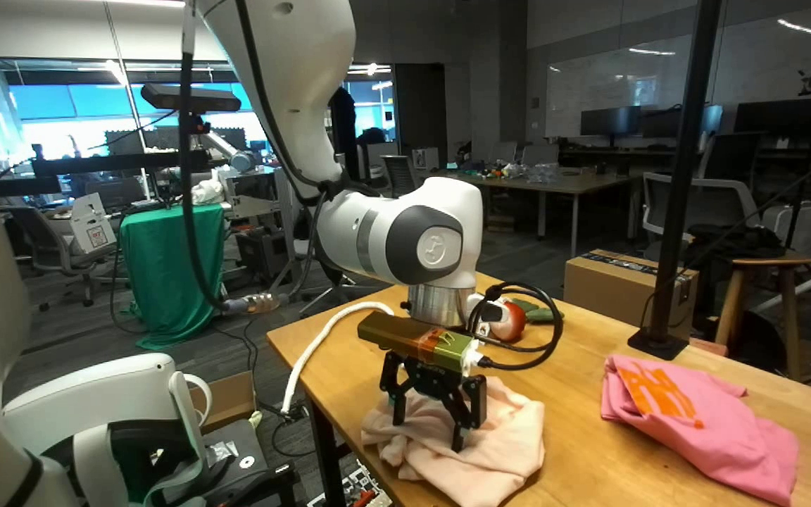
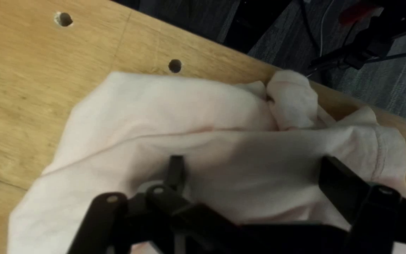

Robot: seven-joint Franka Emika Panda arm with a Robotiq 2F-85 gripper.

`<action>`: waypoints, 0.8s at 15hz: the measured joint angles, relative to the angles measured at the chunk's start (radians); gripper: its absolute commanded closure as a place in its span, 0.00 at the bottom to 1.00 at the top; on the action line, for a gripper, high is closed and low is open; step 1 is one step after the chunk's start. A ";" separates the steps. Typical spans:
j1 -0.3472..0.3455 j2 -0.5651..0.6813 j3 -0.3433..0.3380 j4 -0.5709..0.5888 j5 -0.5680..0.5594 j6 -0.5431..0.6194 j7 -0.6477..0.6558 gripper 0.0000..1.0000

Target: Separate the things on the heap

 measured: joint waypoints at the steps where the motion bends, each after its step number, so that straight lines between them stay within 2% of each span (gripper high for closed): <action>1: 0.000 -0.006 0.000 -0.002 0.000 0.000 0.000 0.00; 7: 0.001 -0.091 0.001 -0.025 -0.004 0.010 -0.003 0.00; 12: 0.000 -0.224 -0.013 -0.069 -0.030 0.046 -0.048 0.00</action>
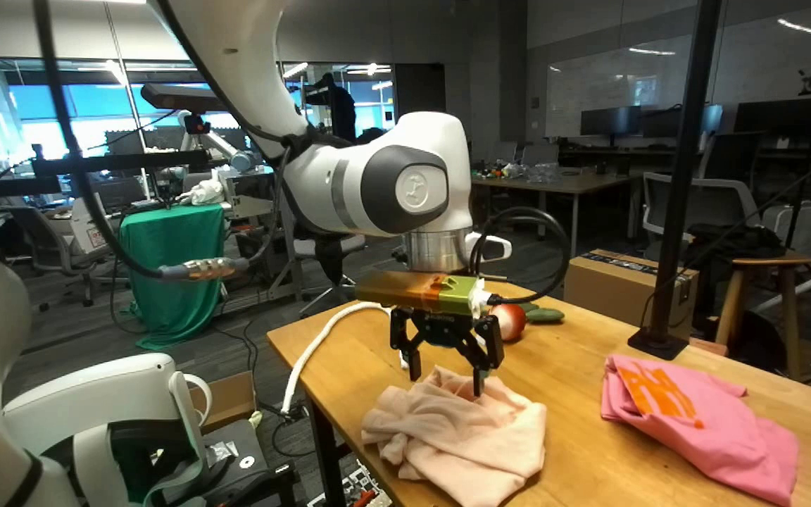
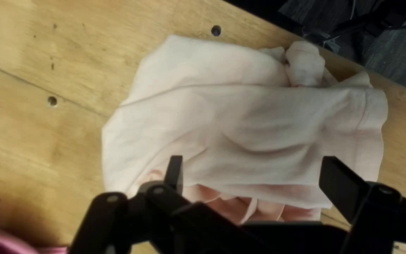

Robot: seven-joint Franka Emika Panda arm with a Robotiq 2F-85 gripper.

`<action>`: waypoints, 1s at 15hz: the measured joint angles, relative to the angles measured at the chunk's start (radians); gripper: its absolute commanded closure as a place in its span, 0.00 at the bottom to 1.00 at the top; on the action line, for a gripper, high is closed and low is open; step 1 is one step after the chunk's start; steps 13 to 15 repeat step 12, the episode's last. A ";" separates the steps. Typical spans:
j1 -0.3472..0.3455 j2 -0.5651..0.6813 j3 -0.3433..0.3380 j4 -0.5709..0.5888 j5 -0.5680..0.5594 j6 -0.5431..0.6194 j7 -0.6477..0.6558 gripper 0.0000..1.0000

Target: Separate the things on the heap

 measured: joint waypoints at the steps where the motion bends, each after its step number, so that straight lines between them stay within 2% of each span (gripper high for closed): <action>1: -0.001 -0.033 -0.008 -0.013 0.001 0.017 -0.017 0.00; 10: -0.001 -0.316 -0.148 -0.161 0.040 0.151 -0.179 0.00; 15: -0.001 -0.329 -0.157 -0.166 0.039 0.144 -0.183 0.00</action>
